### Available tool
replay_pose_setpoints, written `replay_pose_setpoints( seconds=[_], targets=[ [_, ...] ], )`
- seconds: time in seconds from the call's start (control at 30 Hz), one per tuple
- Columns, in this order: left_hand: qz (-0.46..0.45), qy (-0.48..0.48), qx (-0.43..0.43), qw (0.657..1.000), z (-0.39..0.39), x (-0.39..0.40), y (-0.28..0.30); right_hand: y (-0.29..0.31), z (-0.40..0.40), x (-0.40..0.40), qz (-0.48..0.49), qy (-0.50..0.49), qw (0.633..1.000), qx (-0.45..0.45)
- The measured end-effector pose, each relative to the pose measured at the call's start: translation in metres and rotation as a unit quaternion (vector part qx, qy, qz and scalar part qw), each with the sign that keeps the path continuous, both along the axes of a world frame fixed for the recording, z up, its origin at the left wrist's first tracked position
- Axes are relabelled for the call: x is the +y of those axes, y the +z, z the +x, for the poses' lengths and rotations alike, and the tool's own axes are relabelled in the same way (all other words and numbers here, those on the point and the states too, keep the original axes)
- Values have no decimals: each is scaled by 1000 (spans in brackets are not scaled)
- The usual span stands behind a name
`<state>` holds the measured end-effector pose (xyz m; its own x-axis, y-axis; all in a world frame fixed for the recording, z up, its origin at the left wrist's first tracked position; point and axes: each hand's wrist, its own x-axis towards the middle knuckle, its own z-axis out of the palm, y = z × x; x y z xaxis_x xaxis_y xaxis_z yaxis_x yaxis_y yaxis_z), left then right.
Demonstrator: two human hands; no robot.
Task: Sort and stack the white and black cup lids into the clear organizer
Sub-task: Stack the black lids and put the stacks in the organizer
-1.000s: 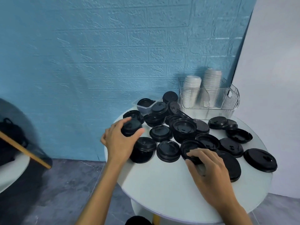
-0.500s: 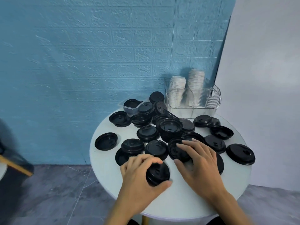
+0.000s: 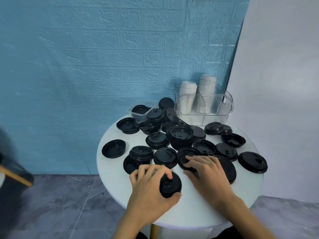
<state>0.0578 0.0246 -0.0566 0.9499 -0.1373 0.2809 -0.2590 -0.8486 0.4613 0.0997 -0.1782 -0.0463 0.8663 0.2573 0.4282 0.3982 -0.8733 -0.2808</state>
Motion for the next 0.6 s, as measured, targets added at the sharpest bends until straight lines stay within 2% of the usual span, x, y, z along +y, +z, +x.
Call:
replay_pose_setpoints(
  seconds=[0.1, 0.2, 0.37, 0.47, 0.6],
  targets=[
    [0, 3, -4, 1000, 0, 0, 0, 8, -1, -1, 25, 11, 1000, 10],
    [-3, 6, -9, 1000, 0, 0, -2, 16, -6, 0, 52, 9, 998, -20],
    [-13, 11, -17, 1000, 0, 0, -4, 27, -20, -4, 180, -13, 983, -31],
    [-37, 14, -25, 999, 0, -1, -4, 34, -27, -5, 343, 23, 939, 18],
    [-106, 23, -41, 993, -1, -1, -2, 41, -31, 1, 538, 60, 836, 95]
  ],
)
